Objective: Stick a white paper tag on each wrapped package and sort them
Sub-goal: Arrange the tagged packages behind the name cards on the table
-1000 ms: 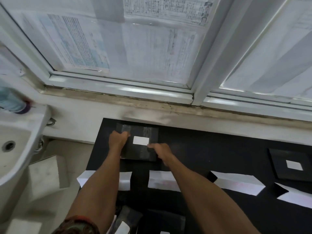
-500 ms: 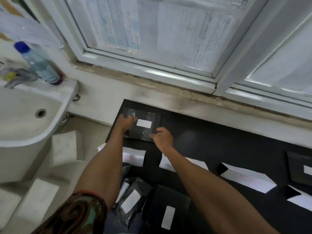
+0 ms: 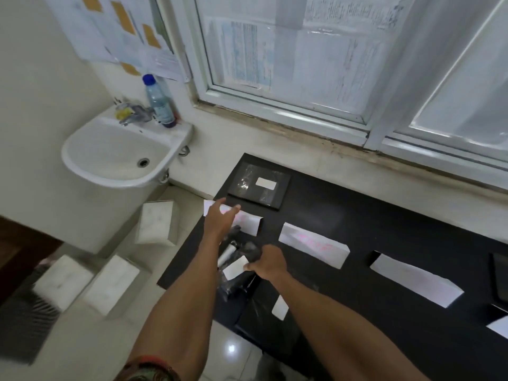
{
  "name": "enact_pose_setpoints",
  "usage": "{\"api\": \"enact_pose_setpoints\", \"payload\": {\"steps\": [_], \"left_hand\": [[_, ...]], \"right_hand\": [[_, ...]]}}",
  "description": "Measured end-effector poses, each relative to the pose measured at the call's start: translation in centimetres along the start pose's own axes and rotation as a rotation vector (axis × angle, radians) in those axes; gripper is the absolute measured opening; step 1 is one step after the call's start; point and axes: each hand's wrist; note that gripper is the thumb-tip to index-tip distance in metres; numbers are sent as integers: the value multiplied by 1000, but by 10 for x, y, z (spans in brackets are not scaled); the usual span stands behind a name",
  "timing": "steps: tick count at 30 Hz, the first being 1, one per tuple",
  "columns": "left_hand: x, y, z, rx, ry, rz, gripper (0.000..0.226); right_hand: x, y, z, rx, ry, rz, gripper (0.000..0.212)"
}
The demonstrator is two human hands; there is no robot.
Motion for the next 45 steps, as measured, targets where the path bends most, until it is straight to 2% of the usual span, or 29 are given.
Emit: {"api": "enact_pose_setpoints", "payload": {"steps": [2, 4, 7, 10, 13, 15, 18, 21, 23, 26, 29, 30, 33, 36, 41, 42, 45], "left_hand": [[-16, 32, 0, 12, -38, 10, 57], [-30, 54, 0, -8, -73, 18, 59], [-37, 77, 5, -186, -85, 5, 60], [-24, 88, 21, -309, 4, 4, 47], [5, 97, 53, -348, 161, -17, 31], [28, 94, 82, -340, 264, -14, 23], [65, 80, 136, -379, 436, 0, 29], [100, 69, 198, -509, 470, -15, 27], [117, 61, 244, -588, 415, -28, 24], [130, 57, 299, -561, 26, 85, 24], [142, 53, 349, -593, -305, 151, 27], [144, 50, 366, -625, -348, 140, 28], [145, 38, 408, -664, -466, 100, 28], [140, 23, 439, -618, -529, 98, 18], [141, 1, 479, -559, -562, 71, 29], [141, 0, 483, -554, -563, 63, 31], [138, -2, 491, -551, -581, 44, 34]], "right_hand": [[2, 10, 3, 50, -82, -53, 48], [0, 21, 1, 34, -299, -113, 35], [7, 44, -15, 10, -519, -200, 33], [17, 66, -43, -34, -656, -248, 33], [37, 80, -73, 104, -829, -217, 39], [58, 84, -95, 224, -823, -174, 45], [97, 95, -135, 306, -843, -55, 41], [139, 110, -176, 419, -1035, 30, 25], [175, 111, -201, 522, -1088, 82, 26], [221, 115, -227, 642, -1075, 196, 34], [262, 124, -254, 692, -1013, 292, 18], [275, 121, -261, 687, -1006, 299, 13], [311, 104, -278, 634, -950, 330, 19], [337, 81, -292, 581, -855, 316, 17], [370, 41, -318, 514, -748, 292, 15], [373, 37, -321, 487, -729, 285, 18], [378, 29, -324, 390, -645, 282, 44]]}}
Point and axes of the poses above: each hand's wrist, its own y-axis away from the middle knuckle, its own z-axis out of the palm, x = y × z, and after that the axes turned 12 degrees about -x, right-handed
